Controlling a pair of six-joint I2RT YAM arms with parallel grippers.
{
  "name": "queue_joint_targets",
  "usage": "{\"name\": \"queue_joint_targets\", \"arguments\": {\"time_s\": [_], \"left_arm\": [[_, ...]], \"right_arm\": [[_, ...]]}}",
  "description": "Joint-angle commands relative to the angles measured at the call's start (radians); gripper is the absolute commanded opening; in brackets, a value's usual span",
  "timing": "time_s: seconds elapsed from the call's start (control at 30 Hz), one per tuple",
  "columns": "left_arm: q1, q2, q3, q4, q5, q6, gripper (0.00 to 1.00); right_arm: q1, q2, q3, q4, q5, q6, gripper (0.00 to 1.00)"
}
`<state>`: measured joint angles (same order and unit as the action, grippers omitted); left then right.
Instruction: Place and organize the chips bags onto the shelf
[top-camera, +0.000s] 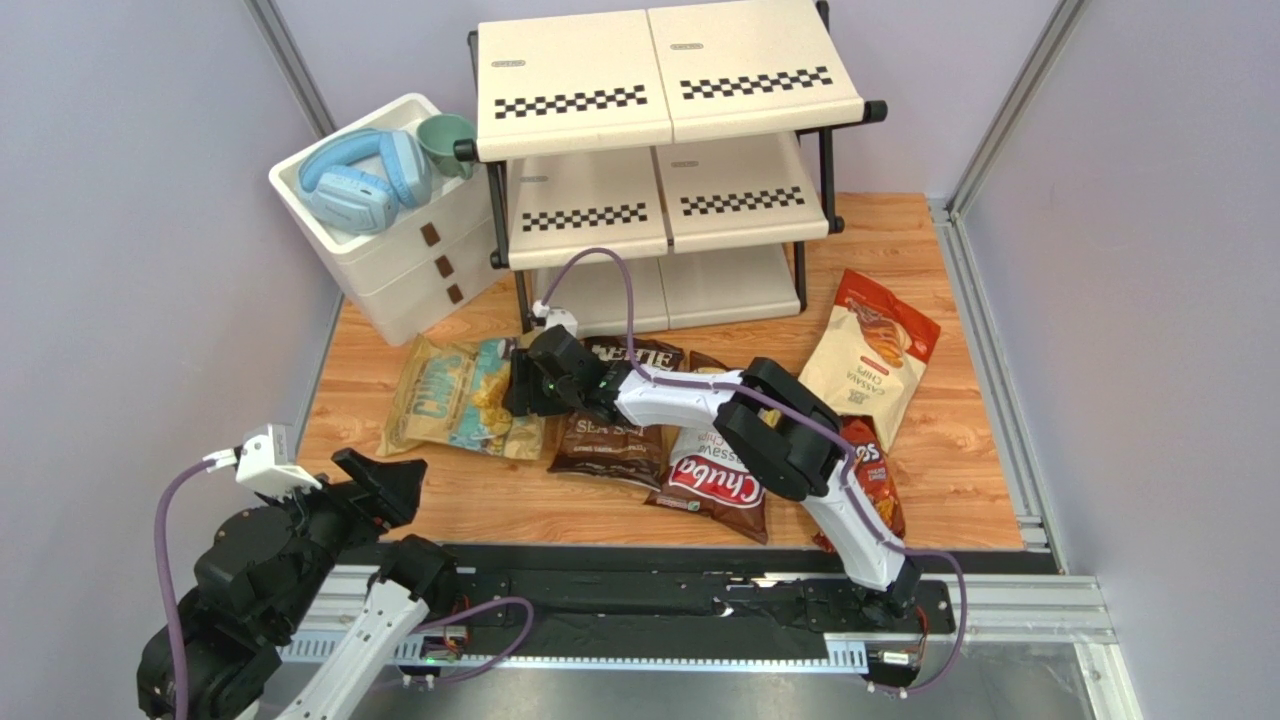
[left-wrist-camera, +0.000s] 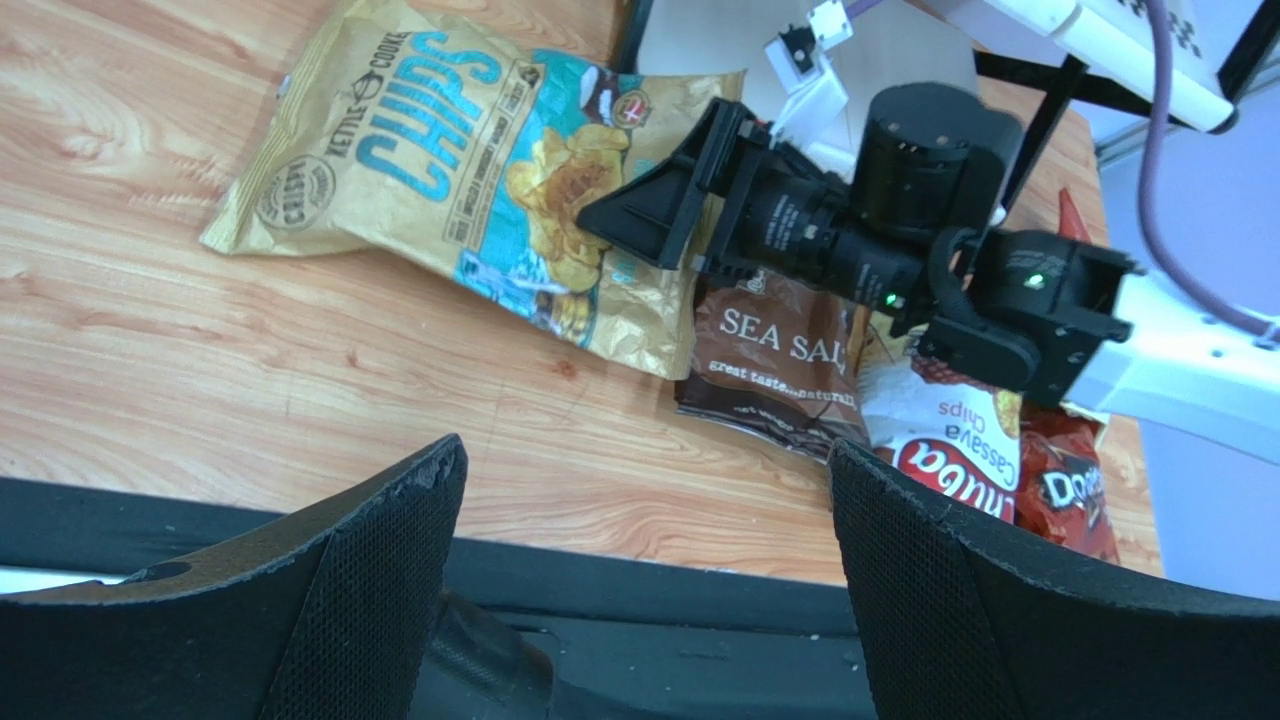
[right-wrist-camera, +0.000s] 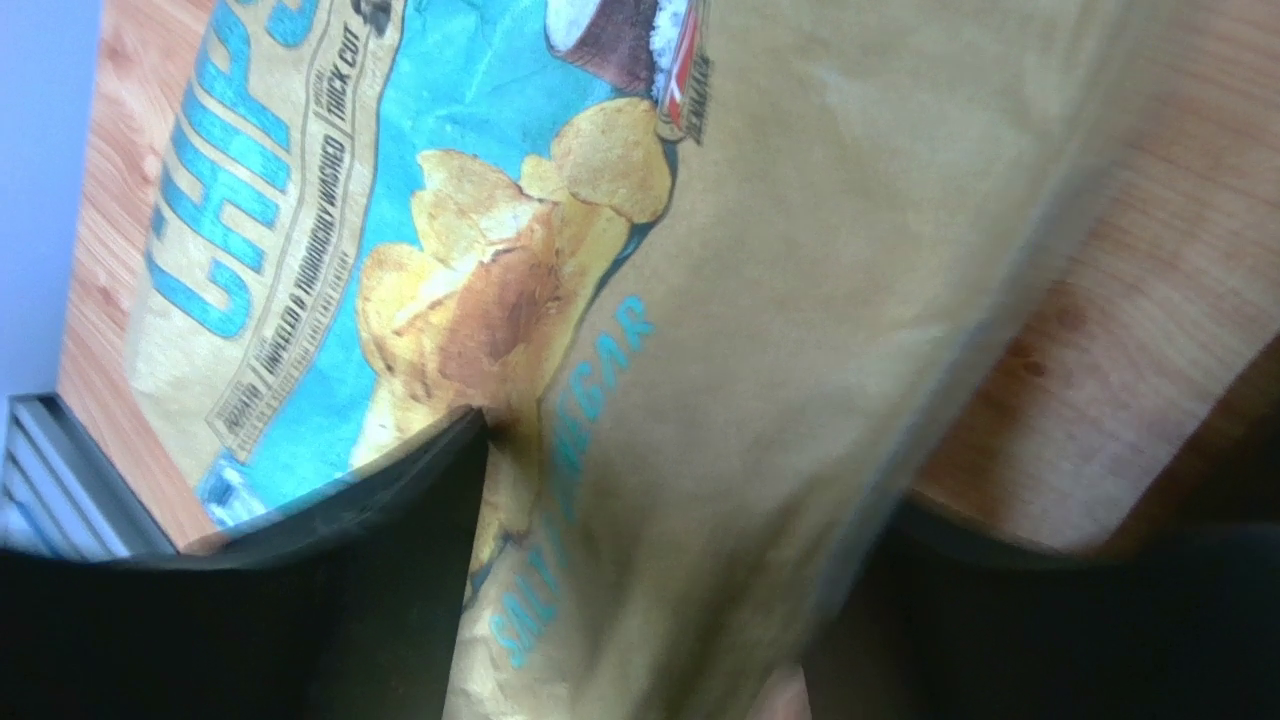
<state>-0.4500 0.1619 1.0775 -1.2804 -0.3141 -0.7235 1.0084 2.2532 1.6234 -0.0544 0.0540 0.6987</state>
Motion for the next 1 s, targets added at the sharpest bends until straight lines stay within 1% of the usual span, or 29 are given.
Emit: {"name": "queue_joint_targets", "arguments": {"time_s": [0.0, 0.03, 0.1, 0.13, 0.3, 0.4, 0.43, 0.5, 0.57, 0.73, 0.8, 0.87, 0.97], "left_arm": [[-0.001, 0.047, 0.036, 0.046, 0.058, 0.021, 0.94], [-0.001, 0.048, 0.035, 0.053, 0.064, 0.016, 0.94], [-0.003, 0.039, 0.024, 0.064, 0.072, 0.013, 0.94], [-0.001, 0.028, 0.019, 0.073, 0.069, 0.01, 0.94], [-0.001, 0.037, -0.054, 0.084, 0.044, -0.027, 0.95], [-0.001, 0.068, -0.152, 0.125, 0.064, -0.077, 0.97], [-0.001, 0.086, -0.175, 0.137, 0.072, -0.111, 0.97], [-0.001, 0.106, -0.174, 0.157, 0.09, -0.109, 0.99], [-0.001, 0.111, -0.191, 0.164, 0.072, -0.142, 0.99], [-0.001, 0.12, -0.261, 0.21, 0.131, -0.218, 0.99], [0.0, 0.123, -0.319, 0.248, 0.173, -0.252, 0.99], [-0.001, 0.116, -0.382, 0.282, 0.194, -0.272, 0.99], [-0.001, 0.094, -0.463, 0.361, 0.201, -0.312, 0.99]], "right_arm": [[0.006, -0.017, -0.083, 0.185, 0.009, 0.033, 0.4], [0.004, -0.024, -0.089, 0.182, 0.012, 0.03, 0.15], [0.01, -0.04, -0.112, 0.174, 0.018, 0.01, 0.07], [0.012, -0.064, -0.126, 0.172, 0.02, 0.004, 0.01], [0.015, -0.151, -0.218, 0.205, 0.047, -0.002, 0.0], [0.013, -0.225, -0.307, 0.277, 0.082, 0.047, 0.0], [0.013, -0.242, -0.359, 0.336, 0.078, 0.068, 0.0], [0.013, -0.3, -0.405, 0.398, 0.073, 0.102, 0.0], [0.013, -0.346, -0.442, 0.465, 0.076, 0.134, 0.0], [0.013, -0.425, -0.448, 0.528, 0.069, 0.142, 0.0], [0.013, -0.466, -0.457, 0.544, 0.082, 0.136, 0.0], [0.013, -0.487, -0.454, 0.524, 0.102, 0.13, 0.0], [0.013, -0.497, -0.488, 0.521, 0.134, 0.117, 0.0]]}}
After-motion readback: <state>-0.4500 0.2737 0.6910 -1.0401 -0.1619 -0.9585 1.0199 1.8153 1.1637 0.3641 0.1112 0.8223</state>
